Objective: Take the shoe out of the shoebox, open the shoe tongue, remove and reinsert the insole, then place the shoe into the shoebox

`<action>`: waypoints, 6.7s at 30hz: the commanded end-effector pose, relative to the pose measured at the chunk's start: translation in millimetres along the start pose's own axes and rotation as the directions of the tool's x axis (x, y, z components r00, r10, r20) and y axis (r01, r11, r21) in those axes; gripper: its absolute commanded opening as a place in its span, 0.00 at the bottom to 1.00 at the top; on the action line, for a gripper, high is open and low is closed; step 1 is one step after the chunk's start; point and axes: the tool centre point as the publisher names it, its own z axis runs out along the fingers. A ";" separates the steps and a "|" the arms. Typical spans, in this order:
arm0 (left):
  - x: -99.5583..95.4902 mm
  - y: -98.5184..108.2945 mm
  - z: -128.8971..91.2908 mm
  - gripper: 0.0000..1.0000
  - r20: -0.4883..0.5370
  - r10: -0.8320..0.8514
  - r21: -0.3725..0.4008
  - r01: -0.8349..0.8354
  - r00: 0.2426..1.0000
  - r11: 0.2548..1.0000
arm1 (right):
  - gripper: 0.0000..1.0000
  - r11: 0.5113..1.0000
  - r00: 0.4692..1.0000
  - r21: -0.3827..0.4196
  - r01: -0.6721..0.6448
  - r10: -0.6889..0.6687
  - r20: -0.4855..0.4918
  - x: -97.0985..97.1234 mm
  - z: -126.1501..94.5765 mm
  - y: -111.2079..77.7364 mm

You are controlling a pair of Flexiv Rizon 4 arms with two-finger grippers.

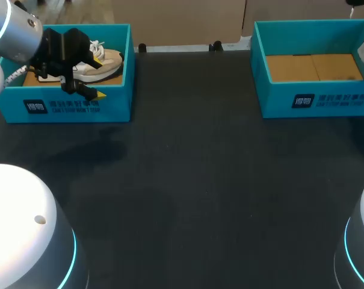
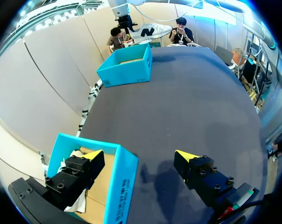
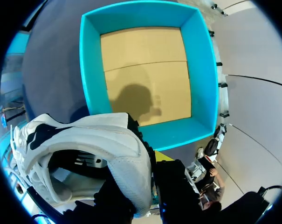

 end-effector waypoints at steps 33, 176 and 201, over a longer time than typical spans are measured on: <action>0.8 -0.5 -0.5 1.00 0.001 0.000 -0.004 0.000 1.000 1.000 | 0.00 0.276 0.274 0.080 -0.958 0.961 -0.041 25.0 -10.5 -37.9; 0.8 -0.5 -0.5 1.00 0.001 0.000 -0.004 0.000 1.000 1.000 | 0.00 -0.009 0.003 0.122 -0.993 0.995 0.103 68.8 143.1 15.1; 0.8 -0.5 -0.5 1.00 0.001 0.000 -0.004 0.000 1.000 1.000 | 0.40 -0.002 0.010 0.127 -0.992 0.995 0.100 70.7 151.3 16.3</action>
